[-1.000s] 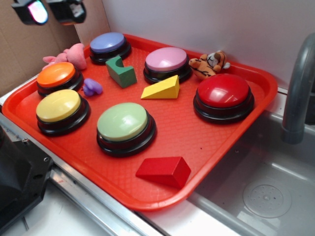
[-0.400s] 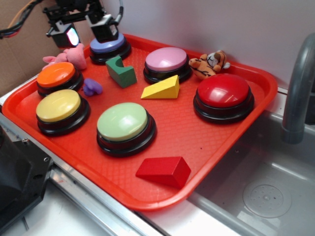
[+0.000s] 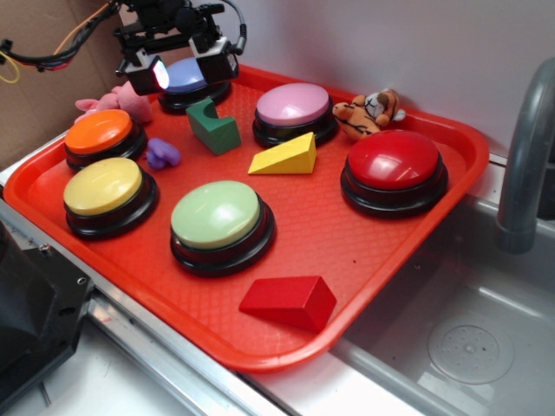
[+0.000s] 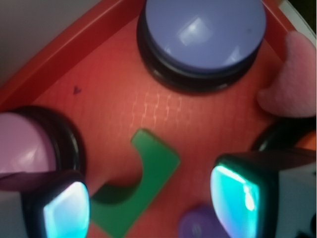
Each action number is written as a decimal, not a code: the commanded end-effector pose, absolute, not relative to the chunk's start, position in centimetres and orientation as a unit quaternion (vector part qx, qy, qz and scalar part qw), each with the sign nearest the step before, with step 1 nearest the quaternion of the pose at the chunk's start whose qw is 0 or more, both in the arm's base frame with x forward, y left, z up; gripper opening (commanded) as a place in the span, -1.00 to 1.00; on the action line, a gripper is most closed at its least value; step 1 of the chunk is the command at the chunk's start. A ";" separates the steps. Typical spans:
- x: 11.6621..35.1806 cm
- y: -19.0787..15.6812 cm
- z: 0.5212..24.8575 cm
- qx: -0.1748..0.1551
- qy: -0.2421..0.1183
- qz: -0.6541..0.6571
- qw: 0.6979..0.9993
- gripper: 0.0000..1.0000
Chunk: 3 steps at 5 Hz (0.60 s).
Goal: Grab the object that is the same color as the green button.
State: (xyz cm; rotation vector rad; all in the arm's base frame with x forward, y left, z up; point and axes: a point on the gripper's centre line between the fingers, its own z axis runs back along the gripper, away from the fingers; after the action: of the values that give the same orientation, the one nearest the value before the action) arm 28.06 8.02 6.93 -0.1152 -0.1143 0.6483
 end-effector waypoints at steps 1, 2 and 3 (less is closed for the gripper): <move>29.4 8.8 5.9 -0.060 -0.062 0.310 0.947 1.00; 29.3 8.5 5.0 -0.054 -0.053 0.307 0.949 1.00; 28.8 8.6 4.7 -0.052 -0.054 0.306 0.949 1.00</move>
State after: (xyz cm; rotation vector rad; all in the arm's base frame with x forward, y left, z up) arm 28.74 7.88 3.60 -0.1094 -0.0673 0.6240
